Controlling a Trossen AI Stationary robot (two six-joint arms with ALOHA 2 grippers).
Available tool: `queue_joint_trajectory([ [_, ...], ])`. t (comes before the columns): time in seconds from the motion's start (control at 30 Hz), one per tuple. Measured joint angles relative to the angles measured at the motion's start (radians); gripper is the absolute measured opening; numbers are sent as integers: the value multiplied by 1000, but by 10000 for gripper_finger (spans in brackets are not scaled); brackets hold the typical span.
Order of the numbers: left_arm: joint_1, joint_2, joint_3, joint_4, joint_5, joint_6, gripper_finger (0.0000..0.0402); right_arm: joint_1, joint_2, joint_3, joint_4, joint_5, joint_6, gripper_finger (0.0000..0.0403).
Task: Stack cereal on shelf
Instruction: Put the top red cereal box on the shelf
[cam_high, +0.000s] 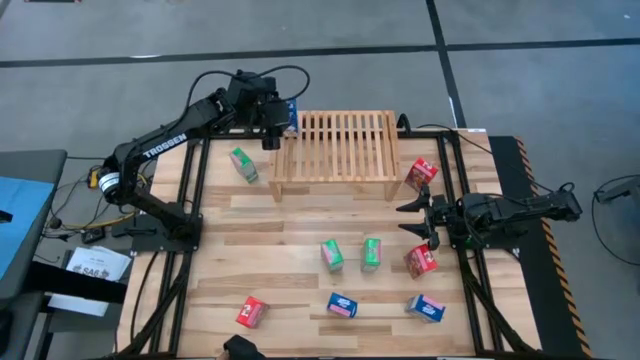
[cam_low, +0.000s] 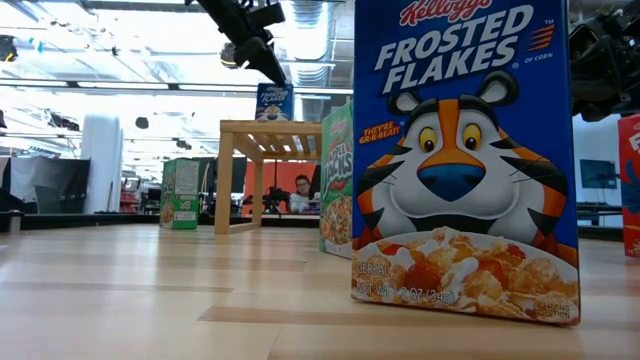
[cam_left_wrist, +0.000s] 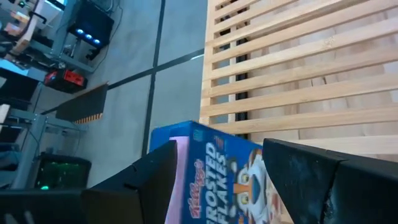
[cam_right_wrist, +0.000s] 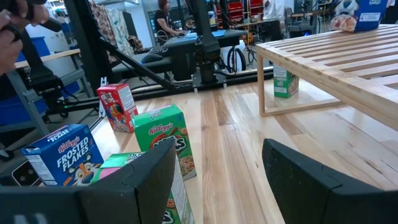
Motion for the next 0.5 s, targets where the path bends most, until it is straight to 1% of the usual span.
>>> queue_joint_trajectory([
  [0.3, 0, -4, 0, 12, -30, -56, 227, 0, 0, 0, 0, 0, 0, 266],
  [0.5, -33, -45, 0, 12, -84, -68, 227, 0, 0, 0, 0, 0, 0, 266],
])
